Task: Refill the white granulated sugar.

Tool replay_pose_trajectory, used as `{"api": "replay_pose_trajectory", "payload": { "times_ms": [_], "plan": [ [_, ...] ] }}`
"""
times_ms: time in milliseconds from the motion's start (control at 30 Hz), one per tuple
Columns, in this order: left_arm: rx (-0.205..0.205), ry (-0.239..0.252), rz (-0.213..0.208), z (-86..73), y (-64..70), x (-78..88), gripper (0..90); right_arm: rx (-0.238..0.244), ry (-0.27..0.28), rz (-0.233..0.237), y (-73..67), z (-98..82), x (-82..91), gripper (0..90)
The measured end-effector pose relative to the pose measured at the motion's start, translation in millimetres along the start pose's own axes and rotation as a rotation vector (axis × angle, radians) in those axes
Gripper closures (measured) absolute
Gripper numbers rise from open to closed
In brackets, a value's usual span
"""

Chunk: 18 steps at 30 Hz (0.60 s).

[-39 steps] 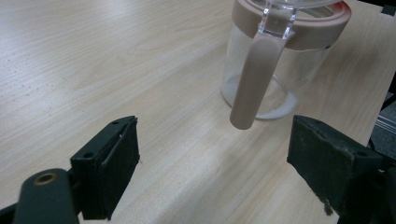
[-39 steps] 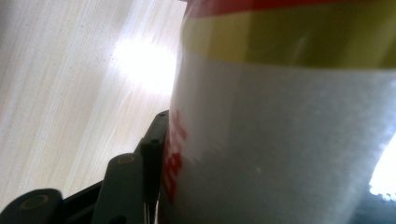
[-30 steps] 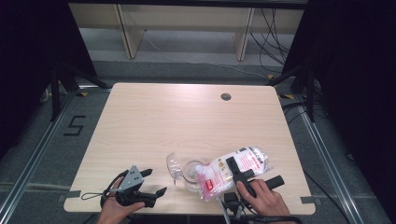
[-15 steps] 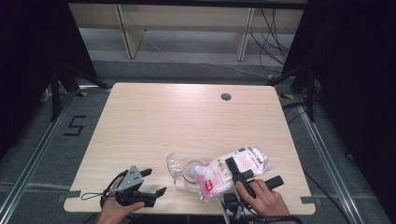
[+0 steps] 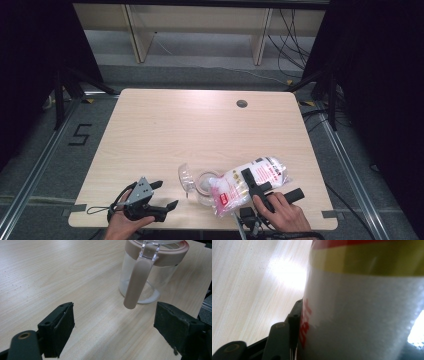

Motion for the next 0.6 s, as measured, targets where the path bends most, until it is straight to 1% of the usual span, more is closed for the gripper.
{"api": "replay_pose_trajectory", "payload": {
  "times_ms": [233, 267, 300, 367, 400, 467, 500, 600],
  "plan": [
    [0.004, 0.004, 0.0, -0.1, 0.6, -0.4, 16.1, 0.003, -0.002, -0.005, 1.2, -1.0, 0.7, 51.6],
    [-0.001, 0.0, 0.0, -0.2, 0.6, -0.2, 16.1, -0.014, -0.006, 0.001, -0.2, -1.2, 0.8, 51.7],
    [0.023, -0.004, -0.002, -0.8, 2.7, -0.6, 16.1, -0.013, -0.005, 0.002, -0.3, -1.2, 0.8, 51.7],
    [0.022, -0.007, -0.007, -0.7, 3.0, -0.7, 16.1, 0.007, 0.0, -0.004, 1.4, -0.9, 0.7, 51.7],
    [0.024, -0.007, -0.007, -0.8, 3.0, -0.6, 16.1, 0.006, 0.0, -0.004, 1.2, -0.9, 0.7, 51.7],
    [-0.007, -0.001, -0.004, -0.3, 1.1, -0.6, 16.1, 0.006, 0.0, -0.003, 1.1, -1.2, 0.7, 51.8],
    [0.023, -0.003, -0.003, -0.9, 2.4, -0.6, 16.1, 0.007, -0.001, -0.003, 1.2, -1.3, 0.7, 51.8],
    [0.023, -0.004, -0.003, -0.8, 2.6, -0.4, 16.1, 0.01, -0.004, -0.006, 2.3, -1.6, 1.4, 51.8]
  ]
}}
Point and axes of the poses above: each handheld gripper's, and its own axes: x roughly backward along the jaws, z roughly out of its top, y roughly to its right, the point moved 3 cm from there along -x, roughly forward along the jaws, and after that the axes turned 2 degrees about z, right-handed, at the moved point
